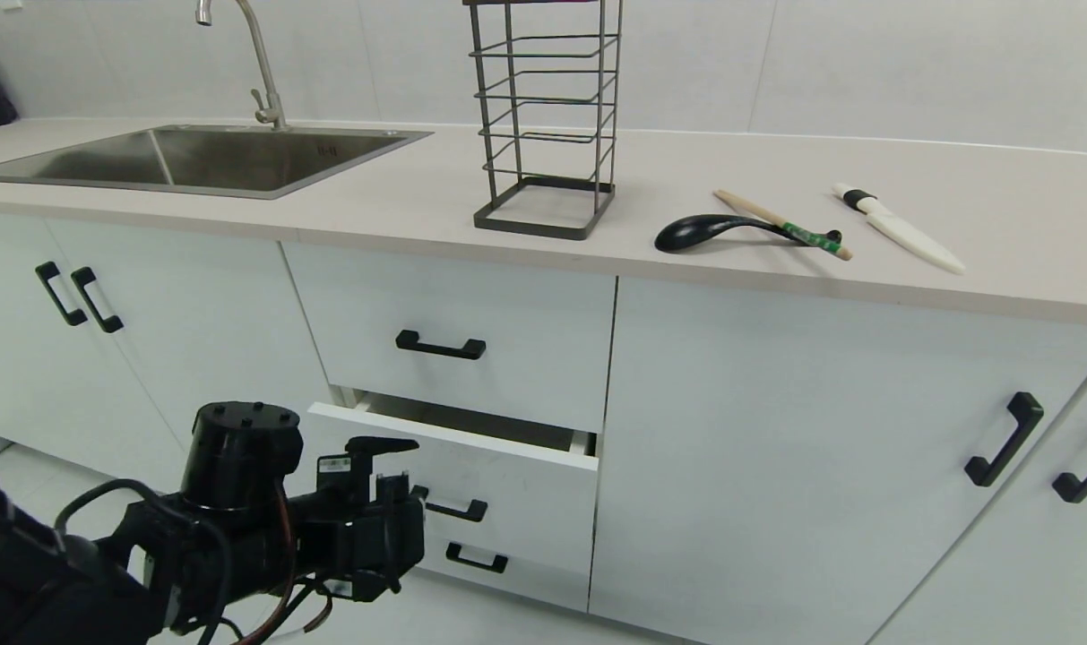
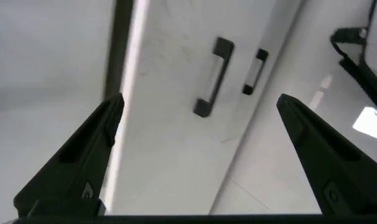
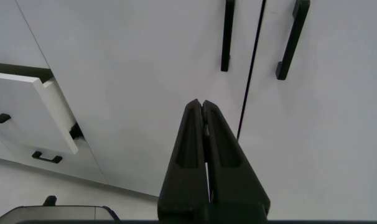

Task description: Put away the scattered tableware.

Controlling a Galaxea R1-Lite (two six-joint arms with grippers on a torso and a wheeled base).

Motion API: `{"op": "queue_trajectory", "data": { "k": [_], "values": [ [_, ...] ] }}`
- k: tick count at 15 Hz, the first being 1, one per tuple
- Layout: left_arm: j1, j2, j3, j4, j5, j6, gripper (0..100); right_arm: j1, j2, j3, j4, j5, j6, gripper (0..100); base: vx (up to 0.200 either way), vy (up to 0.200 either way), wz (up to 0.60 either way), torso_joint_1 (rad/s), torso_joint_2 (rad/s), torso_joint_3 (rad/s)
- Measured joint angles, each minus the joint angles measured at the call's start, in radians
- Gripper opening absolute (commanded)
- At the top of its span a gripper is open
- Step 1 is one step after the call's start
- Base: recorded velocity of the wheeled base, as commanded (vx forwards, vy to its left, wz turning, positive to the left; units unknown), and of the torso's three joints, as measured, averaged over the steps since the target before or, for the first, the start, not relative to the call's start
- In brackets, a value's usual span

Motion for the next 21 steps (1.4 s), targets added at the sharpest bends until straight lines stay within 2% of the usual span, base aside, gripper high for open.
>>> {"op": "queue_trajectory", "data": {
  "k": [5, 13, 17, 21],
  "values": [
    [0.0, 0.153, -0.194, -0.001, -0.019, -0.001, 100, 0.0, 0.0, 0.0, 0.0, 0.0, 0.0, 0, 0.0, 0.0, 0.0, 0.0, 0.0, 0.0],
    [0.005, 0.327, -0.289, -0.016, -0.021, 0.001, 100, 0.0, 0.0, 0.0, 0.0, 0.0, 0.0, 0, 0.0, 0.0, 0.0, 0.0, 0.0, 0.0],
    [0.001, 0.362, -0.29, -0.022, -0.021, 0.002, 100, 0.0, 0.0, 0.0, 0.0, 0.0, 0.0, 0, 0.0, 0.0, 0.0, 0.0, 0.0, 0.0],
    [0.005, 0.319, -0.183, -0.029, -0.022, -0.002, 100, 0.0, 0.0, 0.0, 0.0, 0.0, 0.0, 0, 0.0, 0.0, 0.0, 0.0, 0.0, 0.0]
  ]
}}
